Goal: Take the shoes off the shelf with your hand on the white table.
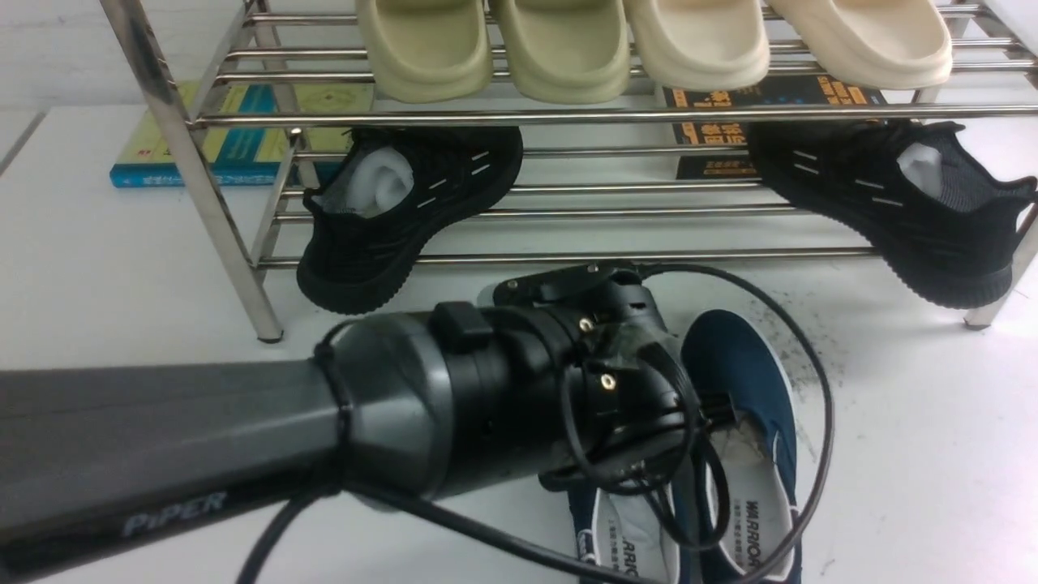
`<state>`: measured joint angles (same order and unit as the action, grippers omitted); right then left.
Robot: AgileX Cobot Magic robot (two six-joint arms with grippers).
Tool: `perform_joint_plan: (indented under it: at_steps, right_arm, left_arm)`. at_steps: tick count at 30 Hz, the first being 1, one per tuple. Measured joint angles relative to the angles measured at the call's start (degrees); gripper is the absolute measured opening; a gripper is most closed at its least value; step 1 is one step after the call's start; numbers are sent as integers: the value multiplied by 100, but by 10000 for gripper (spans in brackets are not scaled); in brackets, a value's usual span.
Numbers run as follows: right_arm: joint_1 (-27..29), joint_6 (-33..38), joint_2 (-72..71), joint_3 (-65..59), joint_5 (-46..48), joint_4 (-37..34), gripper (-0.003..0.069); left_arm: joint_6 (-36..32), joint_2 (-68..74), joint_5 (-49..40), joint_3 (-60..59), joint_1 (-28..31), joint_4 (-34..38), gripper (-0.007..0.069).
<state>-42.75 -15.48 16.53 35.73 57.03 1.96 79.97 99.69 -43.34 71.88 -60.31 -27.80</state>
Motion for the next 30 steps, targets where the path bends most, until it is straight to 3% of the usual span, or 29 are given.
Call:
perform_joint_plan:
  at_steps: [7, 12, 16, 19, 20, 21, 27, 30]
  right_arm:
    - [0, 122, 0, 0, 123, -326, 192]
    - [0, 385, 0, 0, 628, -586, 188]
    - [0, 423, 0, 0, 894, -607, 130]
    - [0, 446, 0, -30, 728, -553, 27]
    - [0, 446, 0, -143, 276, -466, -9]
    - [0, 446, 0, -143, 208, -466, -9]
    - [0, 446, 0, -1066, -2748, -196, -13]
    - [0, 446, 0, -1310, -3450, -140, -13]
  left_arm:
    - [-1270, -1074, -610, 223, 0, -440, 279]
    - [-2377, -1828, -1547, 229, 0, -536, 196]
    - [-2906, -2173, -2097, 229, 0, -536, 154]
    - [-3130, -2424, -2553, 231, 0, -536, 129]
    - [-3162, -2513, -2699, 231, 0, -536, 122]
    - [-3170, -2521, -2709, 231, 0, -536, 122]
    - [-3184, -2591, -2738, 231, 0, -525, 120]
    - [-3184, -2591, -2738, 231, 0, -525, 120]
